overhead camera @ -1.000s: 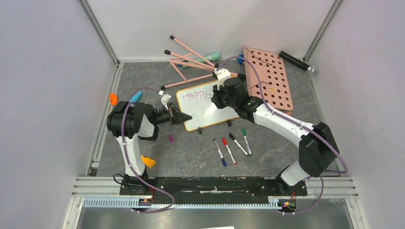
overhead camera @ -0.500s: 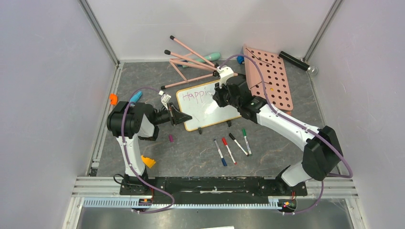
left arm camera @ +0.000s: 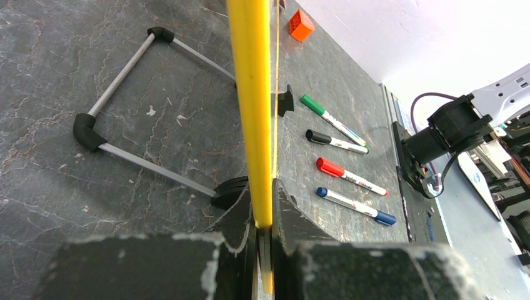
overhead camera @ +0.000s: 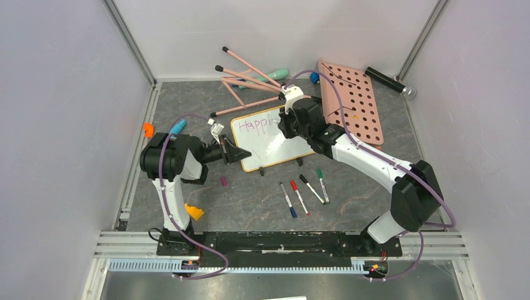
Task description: Write a sentence on the whiteboard
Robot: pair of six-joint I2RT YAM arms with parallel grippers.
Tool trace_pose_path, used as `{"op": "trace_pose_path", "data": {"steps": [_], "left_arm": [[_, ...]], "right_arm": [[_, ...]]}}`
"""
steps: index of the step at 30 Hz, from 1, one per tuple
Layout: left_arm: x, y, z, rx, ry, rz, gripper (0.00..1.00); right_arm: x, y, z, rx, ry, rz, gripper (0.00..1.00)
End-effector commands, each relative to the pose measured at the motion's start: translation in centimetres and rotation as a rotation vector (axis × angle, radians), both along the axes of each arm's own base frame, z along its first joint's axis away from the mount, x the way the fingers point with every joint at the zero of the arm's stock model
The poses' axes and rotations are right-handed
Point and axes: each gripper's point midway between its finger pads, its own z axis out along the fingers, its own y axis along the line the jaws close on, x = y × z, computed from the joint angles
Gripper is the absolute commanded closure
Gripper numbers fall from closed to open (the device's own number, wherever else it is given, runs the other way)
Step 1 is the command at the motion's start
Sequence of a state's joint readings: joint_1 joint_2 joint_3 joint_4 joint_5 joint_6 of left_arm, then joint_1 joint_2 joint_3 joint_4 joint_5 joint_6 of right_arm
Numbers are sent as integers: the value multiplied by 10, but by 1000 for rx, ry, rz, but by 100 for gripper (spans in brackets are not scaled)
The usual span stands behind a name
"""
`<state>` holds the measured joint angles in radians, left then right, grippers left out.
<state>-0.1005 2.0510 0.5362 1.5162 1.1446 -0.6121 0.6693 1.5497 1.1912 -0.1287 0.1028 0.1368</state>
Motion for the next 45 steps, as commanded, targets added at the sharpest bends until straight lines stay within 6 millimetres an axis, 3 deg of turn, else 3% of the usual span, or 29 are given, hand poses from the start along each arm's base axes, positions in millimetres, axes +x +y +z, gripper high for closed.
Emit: {"op": "trace_pose_path", "data": {"steps": [1, 16, 26, 45], "left_arm": [[7, 3, -11, 62, -170, 31, 92], [7, 3, -11, 63, -170, 30, 92], [7, 3, -11, 63, -172, 30, 92], [7, 3, -11, 63, -174, 31, 92]], "right_arm": [[14, 1, 20, 14, -60, -25, 100], [-5, -10, -15, -3, 4, -20, 100], [9, -2, 10, 16, -41, -25, 100], [21, -15, 14, -5, -40, -71, 100]]}}
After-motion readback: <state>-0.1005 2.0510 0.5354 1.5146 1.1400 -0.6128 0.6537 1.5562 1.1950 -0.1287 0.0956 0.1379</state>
